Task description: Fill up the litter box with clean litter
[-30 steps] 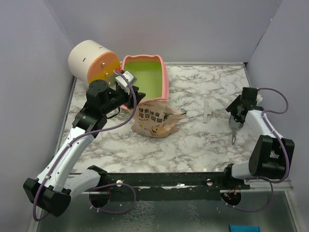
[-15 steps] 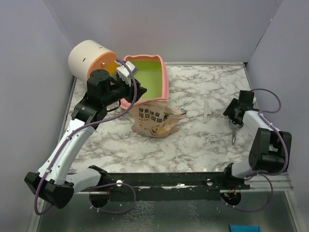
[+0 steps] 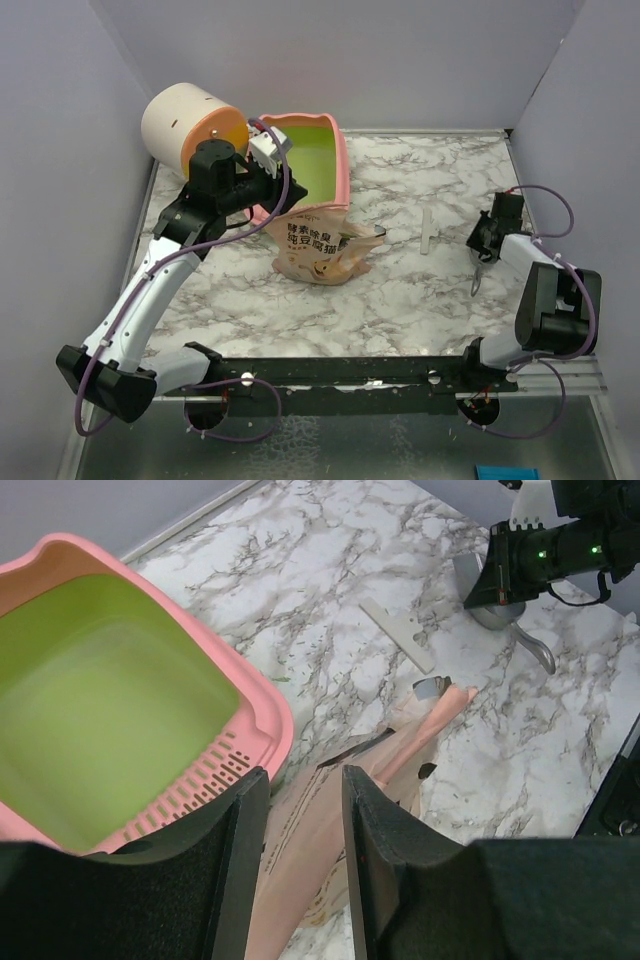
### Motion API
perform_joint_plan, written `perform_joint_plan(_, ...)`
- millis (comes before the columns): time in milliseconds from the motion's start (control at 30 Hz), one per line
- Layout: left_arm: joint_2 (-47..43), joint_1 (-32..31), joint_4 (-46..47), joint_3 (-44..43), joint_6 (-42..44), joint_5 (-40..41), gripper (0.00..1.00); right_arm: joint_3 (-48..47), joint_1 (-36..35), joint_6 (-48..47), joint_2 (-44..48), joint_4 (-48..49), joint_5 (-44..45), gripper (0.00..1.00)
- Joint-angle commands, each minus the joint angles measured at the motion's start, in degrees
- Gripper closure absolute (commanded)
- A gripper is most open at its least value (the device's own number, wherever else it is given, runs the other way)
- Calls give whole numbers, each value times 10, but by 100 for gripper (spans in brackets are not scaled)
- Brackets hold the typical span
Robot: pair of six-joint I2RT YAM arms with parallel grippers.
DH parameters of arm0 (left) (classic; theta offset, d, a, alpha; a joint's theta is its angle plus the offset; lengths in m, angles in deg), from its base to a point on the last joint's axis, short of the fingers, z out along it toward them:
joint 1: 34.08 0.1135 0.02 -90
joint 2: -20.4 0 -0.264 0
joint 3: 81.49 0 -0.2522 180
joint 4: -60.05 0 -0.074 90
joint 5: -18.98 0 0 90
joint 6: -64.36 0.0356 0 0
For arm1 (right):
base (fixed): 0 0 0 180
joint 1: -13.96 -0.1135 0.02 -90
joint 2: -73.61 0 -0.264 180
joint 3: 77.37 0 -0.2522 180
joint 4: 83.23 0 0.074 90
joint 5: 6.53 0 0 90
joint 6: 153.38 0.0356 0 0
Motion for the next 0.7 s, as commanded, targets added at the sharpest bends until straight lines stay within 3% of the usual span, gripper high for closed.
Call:
perform_joint_plan(0, 12, -2, -4, -14, -10, -29, 63, 30, -16, 1, 16, 20, -18, 99)
perform_joint_plan(333, 16, -2, 7, 6, -17, -70, 65, -11, -125, -67, 183, 19, -61, 99)
perform_joint_plan(667, -22, -2, 3, 8, -24, -53, 58, -83, -450, -250, 269, 34, 152, 99)
